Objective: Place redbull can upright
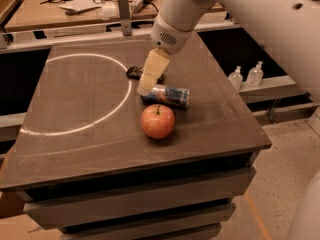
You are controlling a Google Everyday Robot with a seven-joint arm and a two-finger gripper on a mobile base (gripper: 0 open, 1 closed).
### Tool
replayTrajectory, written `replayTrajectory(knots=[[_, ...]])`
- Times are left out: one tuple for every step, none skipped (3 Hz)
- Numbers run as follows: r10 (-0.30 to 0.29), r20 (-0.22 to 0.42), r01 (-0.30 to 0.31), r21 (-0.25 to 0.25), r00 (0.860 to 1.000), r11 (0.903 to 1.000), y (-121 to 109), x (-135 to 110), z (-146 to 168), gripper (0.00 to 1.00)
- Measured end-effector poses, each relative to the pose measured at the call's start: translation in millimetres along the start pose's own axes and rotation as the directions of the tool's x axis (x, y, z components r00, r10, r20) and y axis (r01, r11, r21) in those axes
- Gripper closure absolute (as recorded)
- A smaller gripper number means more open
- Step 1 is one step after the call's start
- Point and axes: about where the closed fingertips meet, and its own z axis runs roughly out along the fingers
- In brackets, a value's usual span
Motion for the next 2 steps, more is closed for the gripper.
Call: replayTrajectory(knots=[[-0.006,-0.008,0.006,-0.027,1.000,0.9996,1.7,-9.9,20.1,0.00],[-0.017,-0.016,0.016,-0.056,1.000,0.9983,0.7,-6.7,41.5,0.00]])
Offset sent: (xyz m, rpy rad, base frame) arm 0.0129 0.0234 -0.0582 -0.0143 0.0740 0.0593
